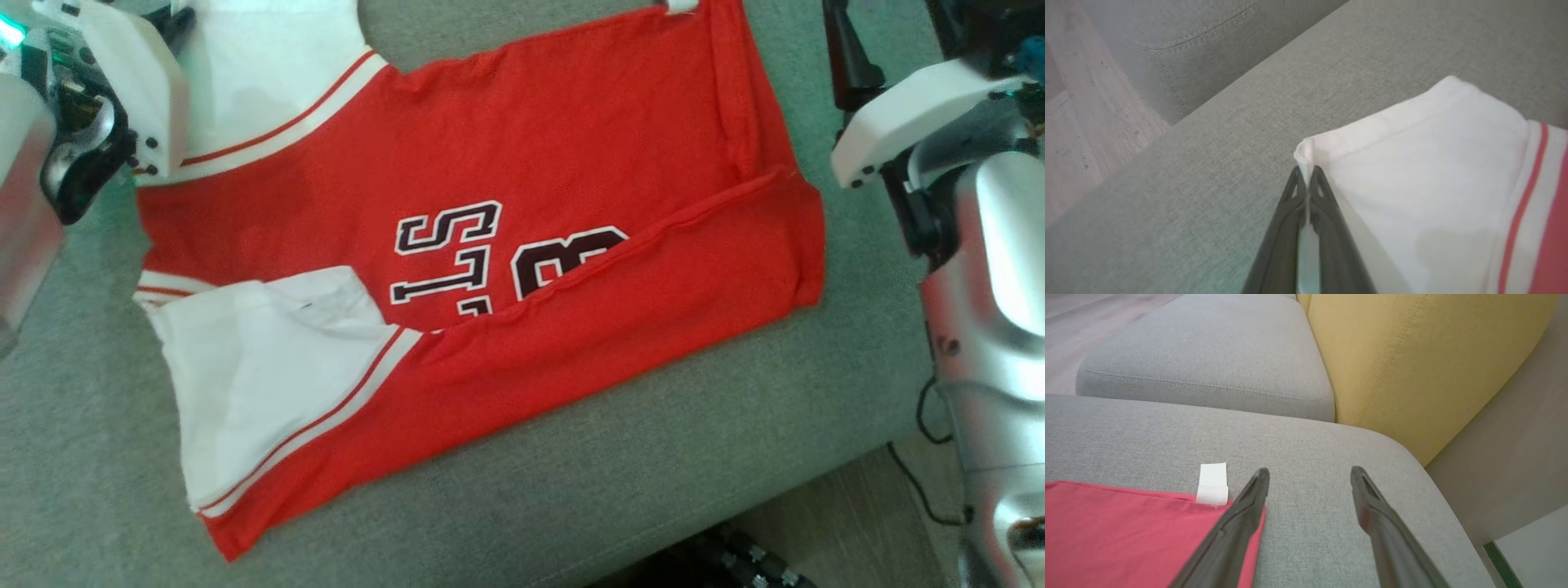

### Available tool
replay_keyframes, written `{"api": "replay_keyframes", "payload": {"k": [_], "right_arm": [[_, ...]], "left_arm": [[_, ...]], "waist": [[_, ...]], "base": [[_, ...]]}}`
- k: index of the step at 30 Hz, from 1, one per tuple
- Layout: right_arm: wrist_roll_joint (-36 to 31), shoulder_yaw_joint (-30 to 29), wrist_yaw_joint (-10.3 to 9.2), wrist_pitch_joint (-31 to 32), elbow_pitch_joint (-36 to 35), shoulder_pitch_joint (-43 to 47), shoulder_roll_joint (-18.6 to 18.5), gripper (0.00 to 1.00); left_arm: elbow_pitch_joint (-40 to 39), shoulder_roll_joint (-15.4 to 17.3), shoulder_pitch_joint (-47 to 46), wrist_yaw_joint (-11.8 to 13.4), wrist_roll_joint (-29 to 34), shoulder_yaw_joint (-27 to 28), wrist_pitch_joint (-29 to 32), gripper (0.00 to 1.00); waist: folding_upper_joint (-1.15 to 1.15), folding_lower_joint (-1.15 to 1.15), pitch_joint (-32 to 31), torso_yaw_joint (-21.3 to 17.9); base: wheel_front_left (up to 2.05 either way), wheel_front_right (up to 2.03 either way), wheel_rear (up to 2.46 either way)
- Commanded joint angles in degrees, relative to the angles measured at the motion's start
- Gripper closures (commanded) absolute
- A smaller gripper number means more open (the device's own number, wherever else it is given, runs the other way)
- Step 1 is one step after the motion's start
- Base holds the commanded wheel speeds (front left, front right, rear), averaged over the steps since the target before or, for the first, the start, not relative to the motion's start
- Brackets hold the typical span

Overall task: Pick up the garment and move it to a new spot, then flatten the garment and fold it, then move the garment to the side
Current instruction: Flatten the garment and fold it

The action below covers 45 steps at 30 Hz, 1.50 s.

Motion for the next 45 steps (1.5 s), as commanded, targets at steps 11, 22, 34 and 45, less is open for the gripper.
{"api": "replay_keyframes", "payload": {"k": [11,22,34,45], "right_arm": [[1.01,1.19,-0.05,1.3,2.2,-2.63,-4.64,0.0],[3.15,2.94,-0.05,7.2,14.56,-5.96,-7.95,0.0],[4.01,2.96,-0.05,8.39,26.58,-9.88,-7.91,0.0],[6.53,5.19,-0.05,6.9,31.62,-12.43,-7.25,1.0]], "left_arm": [[-1.44,-2.35,-2.32,0.1,1.03,2.36,-14.05,1.0],[-10.81,-2.91,-0.62,0.97,2.46,0.74,-16.42,1.0],[-18.88,-1.81,0.62,3.05,2.83,-0.4,-14.68,1.0],[-19.71,-0.33,0.75,3.98,3.03,-0.57,-14.33,1.0]], "waist": [[0.0,0.0,-4.03,6.52],[0.0,0.0,-4.53,12.76],[0.0,0.0,-3.48,15.47],[0.0,0.0,-2.85,15.27]], "base": [[0.0,0.0,0.0],[0.0,0.0,0.0],[0.0,0.0,0.0],[0.0,0.0,0.0]]}}
